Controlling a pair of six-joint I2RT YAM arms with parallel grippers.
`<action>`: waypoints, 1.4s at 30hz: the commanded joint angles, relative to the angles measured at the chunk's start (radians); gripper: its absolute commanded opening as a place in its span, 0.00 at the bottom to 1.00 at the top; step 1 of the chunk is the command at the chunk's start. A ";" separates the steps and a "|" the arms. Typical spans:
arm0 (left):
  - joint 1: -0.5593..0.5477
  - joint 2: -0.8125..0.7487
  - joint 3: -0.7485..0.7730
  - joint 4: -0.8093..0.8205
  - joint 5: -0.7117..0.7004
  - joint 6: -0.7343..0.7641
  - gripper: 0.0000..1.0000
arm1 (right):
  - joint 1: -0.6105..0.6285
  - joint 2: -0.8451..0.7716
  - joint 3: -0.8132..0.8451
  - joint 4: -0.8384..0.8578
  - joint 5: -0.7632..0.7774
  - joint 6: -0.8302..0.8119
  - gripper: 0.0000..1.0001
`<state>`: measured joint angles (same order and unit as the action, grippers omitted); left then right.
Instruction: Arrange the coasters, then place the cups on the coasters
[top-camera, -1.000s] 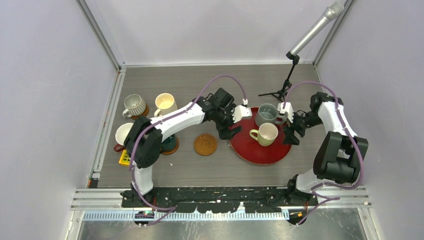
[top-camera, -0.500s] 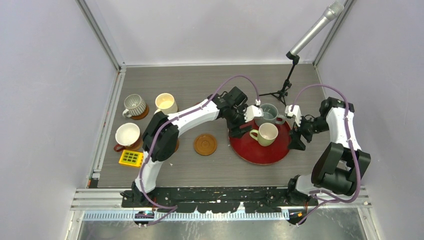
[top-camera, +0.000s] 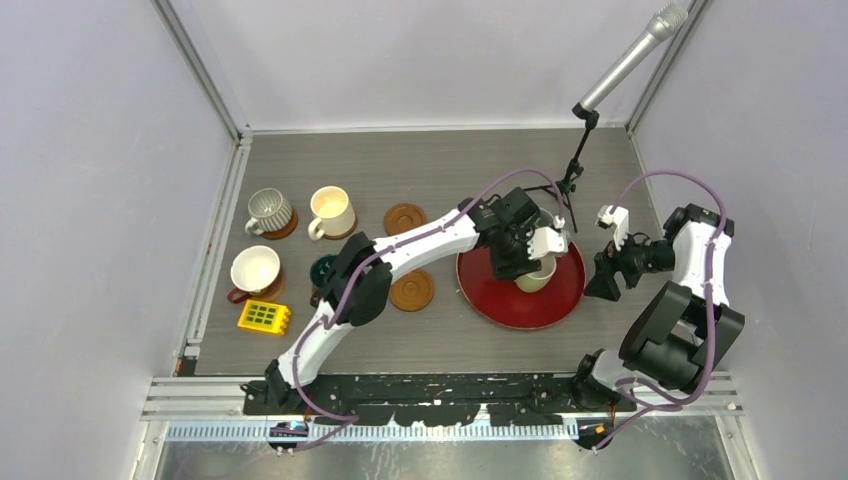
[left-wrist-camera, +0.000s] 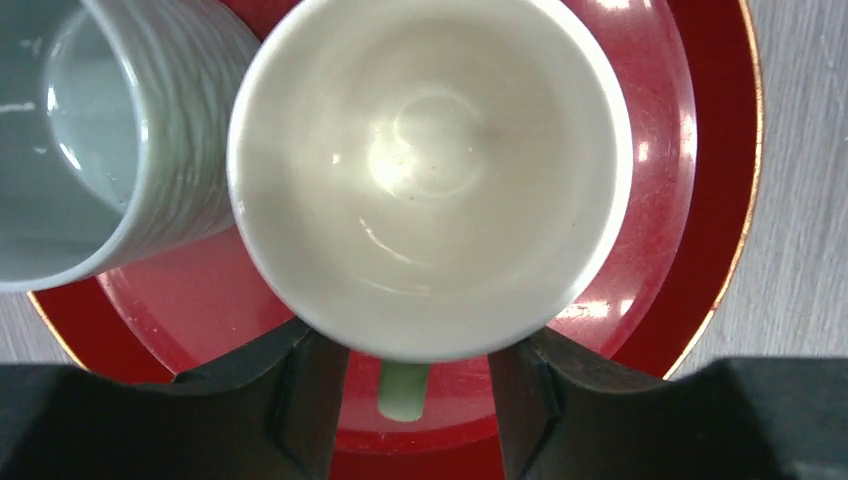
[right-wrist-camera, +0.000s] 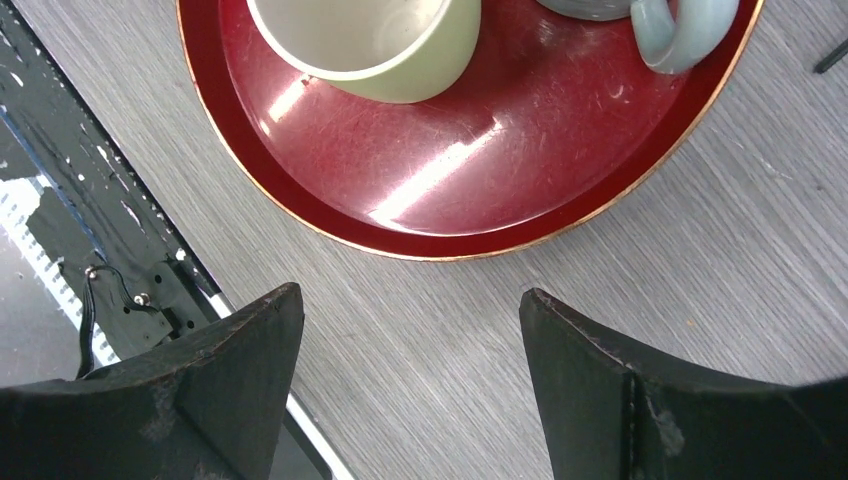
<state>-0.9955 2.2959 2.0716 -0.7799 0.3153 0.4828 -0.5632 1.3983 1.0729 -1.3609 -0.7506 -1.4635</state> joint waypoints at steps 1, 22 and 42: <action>-0.018 0.030 0.070 -0.070 -0.041 0.015 0.49 | -0.035 -0.029 0.003 -0.024 -0.050 0.004 0.84; 0.031 -0.342 -0.372 0.291 -0.056 -0.226 0.00 | -0.078 -0.034 0.028 -0.051 -0.105 0.038 0.84; 0.426 -0.640 -0.648 0.370 -0.129 -0.335 0.00 | -0.082 -0.022 0.076 0.032 -0.137 0.322 0.84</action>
<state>-0.6346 1.7386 1.4578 -0.4942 0.2016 0.1375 -0.6392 1.3830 1.1122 -1.3792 -0.8383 -1.2667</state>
